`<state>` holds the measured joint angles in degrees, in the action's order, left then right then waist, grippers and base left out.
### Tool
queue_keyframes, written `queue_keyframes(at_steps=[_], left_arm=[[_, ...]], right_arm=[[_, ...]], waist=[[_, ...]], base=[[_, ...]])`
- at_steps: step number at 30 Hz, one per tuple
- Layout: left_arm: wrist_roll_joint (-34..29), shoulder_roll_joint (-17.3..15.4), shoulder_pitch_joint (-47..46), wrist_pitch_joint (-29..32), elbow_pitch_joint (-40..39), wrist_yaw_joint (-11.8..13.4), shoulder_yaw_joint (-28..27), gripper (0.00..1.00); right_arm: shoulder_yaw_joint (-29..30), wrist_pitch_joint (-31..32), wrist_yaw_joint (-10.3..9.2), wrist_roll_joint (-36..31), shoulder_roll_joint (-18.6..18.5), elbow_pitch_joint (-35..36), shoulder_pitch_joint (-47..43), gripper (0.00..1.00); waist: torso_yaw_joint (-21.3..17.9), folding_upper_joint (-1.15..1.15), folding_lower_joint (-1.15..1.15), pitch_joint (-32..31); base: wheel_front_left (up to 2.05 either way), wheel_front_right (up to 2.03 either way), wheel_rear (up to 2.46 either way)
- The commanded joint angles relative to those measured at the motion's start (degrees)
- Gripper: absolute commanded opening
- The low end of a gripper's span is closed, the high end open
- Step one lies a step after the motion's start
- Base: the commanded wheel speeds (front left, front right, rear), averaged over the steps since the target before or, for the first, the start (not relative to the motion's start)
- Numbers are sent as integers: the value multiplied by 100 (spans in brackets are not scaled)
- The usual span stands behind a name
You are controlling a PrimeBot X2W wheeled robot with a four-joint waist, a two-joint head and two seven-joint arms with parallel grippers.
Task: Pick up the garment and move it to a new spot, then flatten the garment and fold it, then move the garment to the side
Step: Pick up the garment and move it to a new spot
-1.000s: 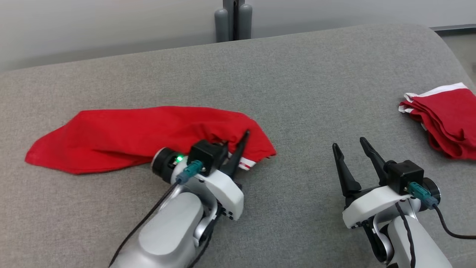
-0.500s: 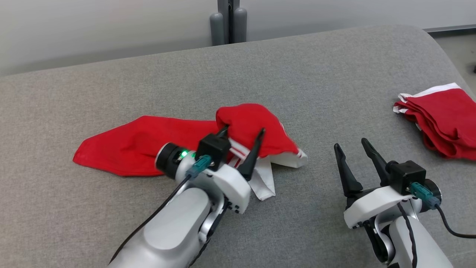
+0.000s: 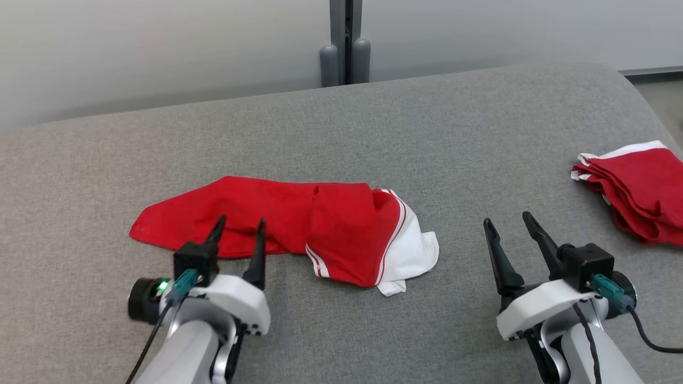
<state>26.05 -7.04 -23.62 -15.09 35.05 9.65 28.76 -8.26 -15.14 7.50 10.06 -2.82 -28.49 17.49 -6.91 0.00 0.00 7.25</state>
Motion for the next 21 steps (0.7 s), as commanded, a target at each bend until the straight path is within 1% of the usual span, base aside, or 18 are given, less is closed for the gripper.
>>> queue_keyframes(at_steps=[1, 2, 3, 4, 10, 11, 16, 21], left_arm=[[-119, -67, 165, -8, -124, 41, -174, 100], [-119, -67, 165, -8, -124, 41, -174, 100], [-272, -85, 476, -8, -354, 81, -540, 100], [-363, -77, 618, -8, -487, 97, -700, 100], [-819, 39, 1494, -8, -1044, -32, -1540, 100], [-962, 98, 1741, -8, -1227, -74, -1784, 100], [-1271, 234, 2301, -7, -1716, -181, -2346, 100], [-1454, 335, 2598, -8, -1866, -244, -2612, 100]], right_arm=[[3, 3, -2, -14, -25, 21, -79, 100], [3, 3, -2, -14, -25, 21, -79, 100], [-3, 3, -2, -24, -27, 24, -132, 100], [-5, 3, -2, -30, -26, 16, -169, 100], [-45, 3, -2, -35, -27, -69, -391, 100], [-62, 3, -2, -32, -27, -114, -493, 100], [-77, 3, -2, -32, -26, -130, -645, 100], [-85, 3, -2, -23, -28, -142, -703, 100]], waist=[[22, 0, 0, -59], [22, 0, 0, -59], [29, 0, 0, -123], [36, 0, 0, -159], [68, 0, 0, -400], [65, 0, 0, -491], [60, 0, 0, -592], [44, 0, 0, -624]], base=[[0, 0, 0], [0, 0, 0], [0, 0, 0], [0, 0, 0], [0, 0, 0], [0, 0, 0], [0, 0, 0], [0, 0, 0]])
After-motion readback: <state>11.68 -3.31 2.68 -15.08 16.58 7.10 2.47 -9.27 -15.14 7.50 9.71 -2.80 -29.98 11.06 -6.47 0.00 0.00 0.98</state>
